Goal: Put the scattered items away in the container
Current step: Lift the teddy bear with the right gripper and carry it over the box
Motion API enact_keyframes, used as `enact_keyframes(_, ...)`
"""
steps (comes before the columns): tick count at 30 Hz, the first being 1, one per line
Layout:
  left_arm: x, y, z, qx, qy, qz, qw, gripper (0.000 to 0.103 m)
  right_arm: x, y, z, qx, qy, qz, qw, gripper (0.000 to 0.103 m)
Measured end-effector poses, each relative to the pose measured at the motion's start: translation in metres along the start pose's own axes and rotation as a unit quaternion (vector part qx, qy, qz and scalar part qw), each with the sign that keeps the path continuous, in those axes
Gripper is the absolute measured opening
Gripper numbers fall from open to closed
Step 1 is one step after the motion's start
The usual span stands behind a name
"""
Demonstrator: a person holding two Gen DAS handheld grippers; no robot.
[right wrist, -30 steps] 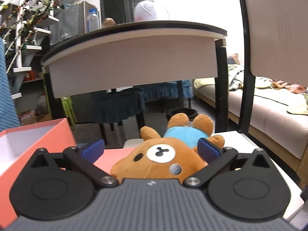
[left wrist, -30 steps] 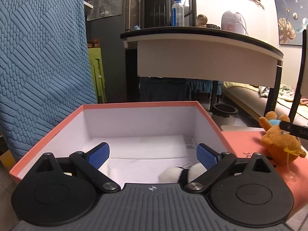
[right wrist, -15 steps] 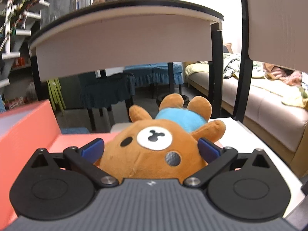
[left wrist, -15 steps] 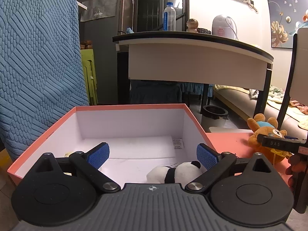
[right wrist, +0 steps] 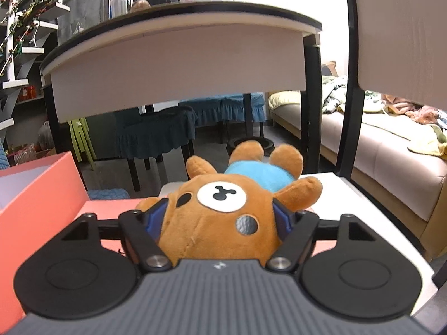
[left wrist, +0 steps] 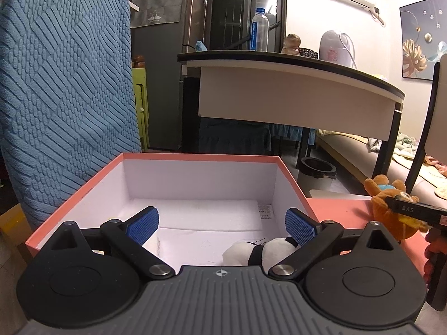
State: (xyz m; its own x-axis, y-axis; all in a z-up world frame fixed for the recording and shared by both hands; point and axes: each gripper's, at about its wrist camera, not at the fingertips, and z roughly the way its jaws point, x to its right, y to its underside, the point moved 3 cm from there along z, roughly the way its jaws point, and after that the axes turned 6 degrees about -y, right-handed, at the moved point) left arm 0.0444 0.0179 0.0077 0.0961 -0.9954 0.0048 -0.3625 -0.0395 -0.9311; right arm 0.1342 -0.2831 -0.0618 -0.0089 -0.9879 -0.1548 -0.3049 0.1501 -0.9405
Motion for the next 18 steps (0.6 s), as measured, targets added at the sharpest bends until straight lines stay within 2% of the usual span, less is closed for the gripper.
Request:
enact_keyframes(13,-0.023,-0.003,-0.009,0.001,-0.023,-0.014,0.9996,0.098,-0.043,-0.032,-0.043,0.065,-0.057,-0.013,0.996,0.075)
enact_keyframes(18,-0.042,-0.008,-0.011,0.004,-0.039,-0.034,0.9987,0.098,-0.077,-0.043,-0.05,0.075,-0.11,0.003,0.991,0.074)
